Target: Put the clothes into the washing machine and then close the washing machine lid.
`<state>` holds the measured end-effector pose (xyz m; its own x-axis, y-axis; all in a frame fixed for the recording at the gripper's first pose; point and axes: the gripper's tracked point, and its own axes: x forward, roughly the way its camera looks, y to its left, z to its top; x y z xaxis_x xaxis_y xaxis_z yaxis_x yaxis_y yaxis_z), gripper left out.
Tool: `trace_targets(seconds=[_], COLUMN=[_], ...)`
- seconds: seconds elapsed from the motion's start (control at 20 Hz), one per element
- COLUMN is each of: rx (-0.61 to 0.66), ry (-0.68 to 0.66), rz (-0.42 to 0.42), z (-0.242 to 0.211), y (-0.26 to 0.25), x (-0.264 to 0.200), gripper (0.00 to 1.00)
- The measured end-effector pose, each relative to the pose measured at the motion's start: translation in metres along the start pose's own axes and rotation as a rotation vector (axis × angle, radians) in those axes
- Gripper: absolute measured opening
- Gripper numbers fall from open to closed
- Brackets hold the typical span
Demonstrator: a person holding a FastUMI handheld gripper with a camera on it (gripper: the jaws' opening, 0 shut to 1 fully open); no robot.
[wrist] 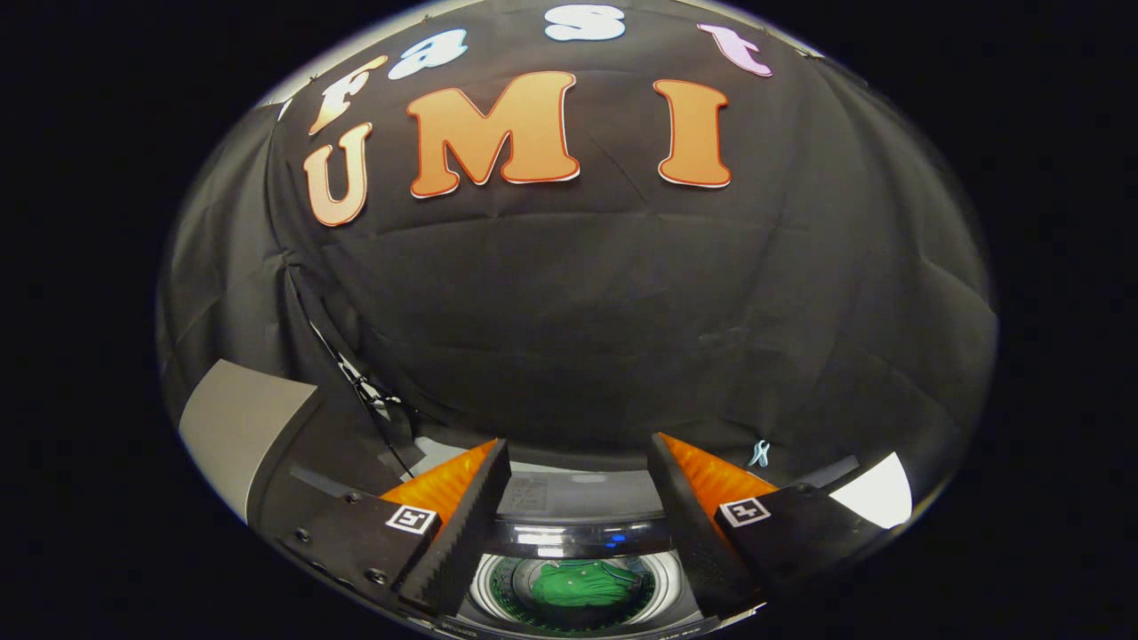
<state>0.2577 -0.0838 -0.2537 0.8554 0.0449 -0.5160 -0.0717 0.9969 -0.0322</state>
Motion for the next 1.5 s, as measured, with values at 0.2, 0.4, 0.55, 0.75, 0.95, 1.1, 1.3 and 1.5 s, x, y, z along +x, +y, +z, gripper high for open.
trace_targets(seconds=[0.2, 0.4, 0.55, 0.75, 0.95, 1.1, 1.3, 1.5], rx=[0.003, 0.003, 0.003, 0.041, 0.084, 0.107, 0.146, 0.154], ry=[0.003, 0.025, 0.076, 0.166, 0.198, 0.181, 0.096, 0.002], rz=[-0.025, -0.048, -0.087, -0.122, -0.147, -0.166, -0.192, -0.196], z=[-0.019, -0.041, -0.073, -0.137, -0.172, -0.17, -0.144, -0.101], y=[-0.003, -0.003, -0.007, -0.007, -0.004, 0.001, 0.008, 0.018], x=[-0.016, -0.029, -0.036, -0.054, -0.079, -0.103, -0.138, -0.173], gripper=[1.0, 1.0, 0.99, 0.99, 0.99, 0.99, 0.99, 0.99])
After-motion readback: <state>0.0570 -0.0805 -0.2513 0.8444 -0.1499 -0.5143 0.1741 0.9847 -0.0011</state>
